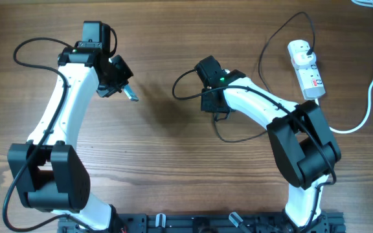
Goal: Plug charger to phone and switch on socket
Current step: 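Grasp the black cable's USB-C plug with the right gripper, then lift the phone upright with the left gripper above the plug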
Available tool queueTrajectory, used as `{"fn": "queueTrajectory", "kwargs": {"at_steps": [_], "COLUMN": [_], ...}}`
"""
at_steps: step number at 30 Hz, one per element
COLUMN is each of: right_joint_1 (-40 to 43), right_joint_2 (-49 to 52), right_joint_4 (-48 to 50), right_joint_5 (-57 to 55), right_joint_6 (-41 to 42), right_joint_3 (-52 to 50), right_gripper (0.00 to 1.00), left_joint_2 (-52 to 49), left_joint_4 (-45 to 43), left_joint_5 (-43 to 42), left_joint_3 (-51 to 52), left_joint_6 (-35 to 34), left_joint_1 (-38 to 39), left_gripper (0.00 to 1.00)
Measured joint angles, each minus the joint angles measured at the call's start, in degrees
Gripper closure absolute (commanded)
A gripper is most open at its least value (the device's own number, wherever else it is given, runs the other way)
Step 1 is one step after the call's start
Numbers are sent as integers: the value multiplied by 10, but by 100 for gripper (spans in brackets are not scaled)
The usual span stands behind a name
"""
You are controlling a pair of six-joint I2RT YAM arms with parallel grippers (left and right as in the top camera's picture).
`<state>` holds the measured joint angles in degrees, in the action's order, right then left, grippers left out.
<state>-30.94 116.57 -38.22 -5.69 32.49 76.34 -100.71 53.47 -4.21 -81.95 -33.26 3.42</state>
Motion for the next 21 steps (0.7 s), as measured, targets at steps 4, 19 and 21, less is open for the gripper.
{"fn": "queueTrajectory", "kwargs": {"at_steps": [4,19,21], "right_joint_1": [0,0,0], "right_joint_2": [0,2,2], "right_joint_4": [2,19,19], "right_joint_5": [0,3,3], "right_joint_6": [2,-22,-24], "right_joint_3": [0,0,0], "right_gripper": [78,96,96], "left_joint_2": [0,0,0], "left_joint_4": [-1,-1,-2], "left_joint_5": [-1,-2,-4], "left_joint_3": [0,0,0], "left_joint_6": [0,0,0], "left_joint_1": [0,0,0], "left_gripper": [96,96,96]}}
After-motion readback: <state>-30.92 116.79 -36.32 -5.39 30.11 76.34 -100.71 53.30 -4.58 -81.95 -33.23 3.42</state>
